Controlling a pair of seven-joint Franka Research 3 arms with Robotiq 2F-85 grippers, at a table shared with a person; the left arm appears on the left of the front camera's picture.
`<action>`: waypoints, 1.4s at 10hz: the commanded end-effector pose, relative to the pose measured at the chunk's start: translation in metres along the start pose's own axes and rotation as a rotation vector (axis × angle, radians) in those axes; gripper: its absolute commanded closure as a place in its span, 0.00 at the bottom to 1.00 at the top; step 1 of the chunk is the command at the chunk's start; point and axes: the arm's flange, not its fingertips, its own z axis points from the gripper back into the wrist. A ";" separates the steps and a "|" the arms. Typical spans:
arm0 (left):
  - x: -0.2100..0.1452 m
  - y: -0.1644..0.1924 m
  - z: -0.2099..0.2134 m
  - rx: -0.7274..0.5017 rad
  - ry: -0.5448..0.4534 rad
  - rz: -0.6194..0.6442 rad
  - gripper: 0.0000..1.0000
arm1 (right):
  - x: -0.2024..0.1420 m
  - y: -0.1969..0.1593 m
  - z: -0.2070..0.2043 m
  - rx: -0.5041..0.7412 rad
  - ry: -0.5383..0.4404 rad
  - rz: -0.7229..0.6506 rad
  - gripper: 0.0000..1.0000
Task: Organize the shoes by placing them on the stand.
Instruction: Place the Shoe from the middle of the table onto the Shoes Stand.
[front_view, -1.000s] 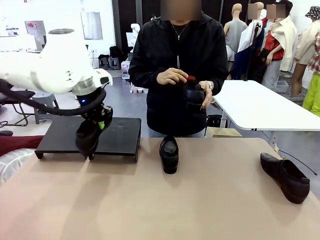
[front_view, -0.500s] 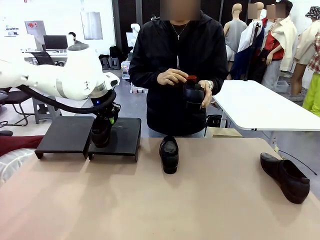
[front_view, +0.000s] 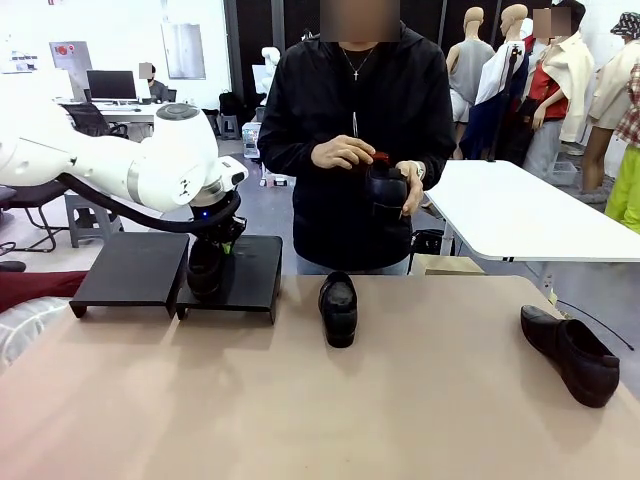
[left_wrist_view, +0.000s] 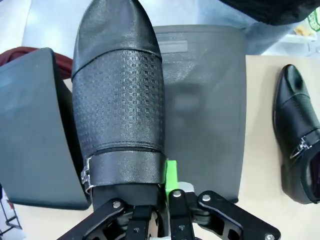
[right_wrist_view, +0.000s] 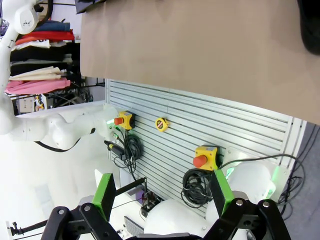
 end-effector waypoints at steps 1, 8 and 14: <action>0.008 -0.001 0.000 0.019 -0.009 0.015 0.00 | 0.000 0.000 0.001 0.024 -0.006 0.025 0.00; -0.076 -0.004 0.102 -0.086 0.197 -0.141 0.00 | 0.000 0.000 0.001 0.024 -0.006 0.025 0.00; -0.235 0.126 0.177 -0.631 0.102 -0.340 0.00 | 0.000 0.000 0.001 0.024 -0.006 0.025 0.00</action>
